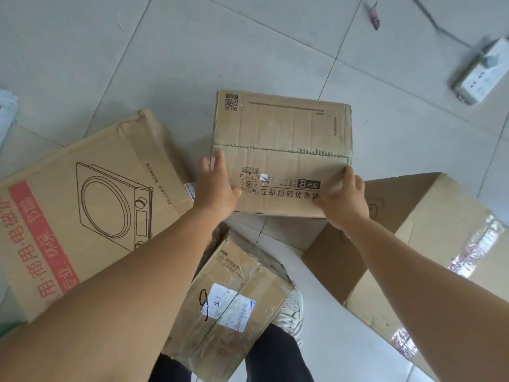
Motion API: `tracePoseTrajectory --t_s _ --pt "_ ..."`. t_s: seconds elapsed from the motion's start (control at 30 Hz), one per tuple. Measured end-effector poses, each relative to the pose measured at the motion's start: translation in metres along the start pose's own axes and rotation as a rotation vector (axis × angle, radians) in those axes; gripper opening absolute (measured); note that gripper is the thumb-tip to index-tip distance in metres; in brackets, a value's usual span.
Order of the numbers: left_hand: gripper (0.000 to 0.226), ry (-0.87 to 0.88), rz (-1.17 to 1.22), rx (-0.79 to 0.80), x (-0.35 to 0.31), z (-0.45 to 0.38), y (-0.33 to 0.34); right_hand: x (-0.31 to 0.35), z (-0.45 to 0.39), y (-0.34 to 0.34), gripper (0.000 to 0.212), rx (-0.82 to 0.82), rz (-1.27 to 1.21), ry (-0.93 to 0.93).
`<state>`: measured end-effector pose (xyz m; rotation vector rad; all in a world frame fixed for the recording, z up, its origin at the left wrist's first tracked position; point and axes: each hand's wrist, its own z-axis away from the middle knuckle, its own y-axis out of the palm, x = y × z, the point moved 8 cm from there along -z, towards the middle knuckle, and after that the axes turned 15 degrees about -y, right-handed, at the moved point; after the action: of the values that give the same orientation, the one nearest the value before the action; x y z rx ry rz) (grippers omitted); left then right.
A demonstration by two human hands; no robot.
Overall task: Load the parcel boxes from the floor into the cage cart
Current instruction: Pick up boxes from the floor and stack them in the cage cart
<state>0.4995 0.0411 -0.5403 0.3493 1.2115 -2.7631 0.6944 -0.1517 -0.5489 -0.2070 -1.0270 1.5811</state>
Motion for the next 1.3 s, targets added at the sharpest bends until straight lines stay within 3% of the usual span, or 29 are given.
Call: tracePoseTrajectory --t_s 0.3,0.53,0.67,0.8,1.07,1.3 --pt "0.097 0.048 -0.082 0.032 0.031 -0.002 0.026 0.009 -0.001 0.031 0.111 0.031 0.219 -0.041" --pt "0.092 0.111 -0.198 -0.12 0.093 0.014 -0.023 0.119 0.043 0.073 0.098 0.105 0.277 -0.348" --pt "0.088 -0.047 -0.182 -0.173 0.183 0.014 -0.062 0.191 0.066 0.123 0.09 0.161 0.251 -0.549" --pt "0.088 -0.226 -0.191 -0.176 0.288 0.012 -0.089 0.238 0.078 0.182 0.09 0.237 0.262 -0.619" --pt "0.096 -0.477 -0.119 -0.153 0.446 -0.004 -0.095 0.256 0.062 0.267 0.104 0.308 0.348 -0.523" --pt "0.101 -0.618 0.213 -0.145 0.504 -0.033 -0.086 0.244 0.025 0.284 0.124 0.229 0.38 -0.42"
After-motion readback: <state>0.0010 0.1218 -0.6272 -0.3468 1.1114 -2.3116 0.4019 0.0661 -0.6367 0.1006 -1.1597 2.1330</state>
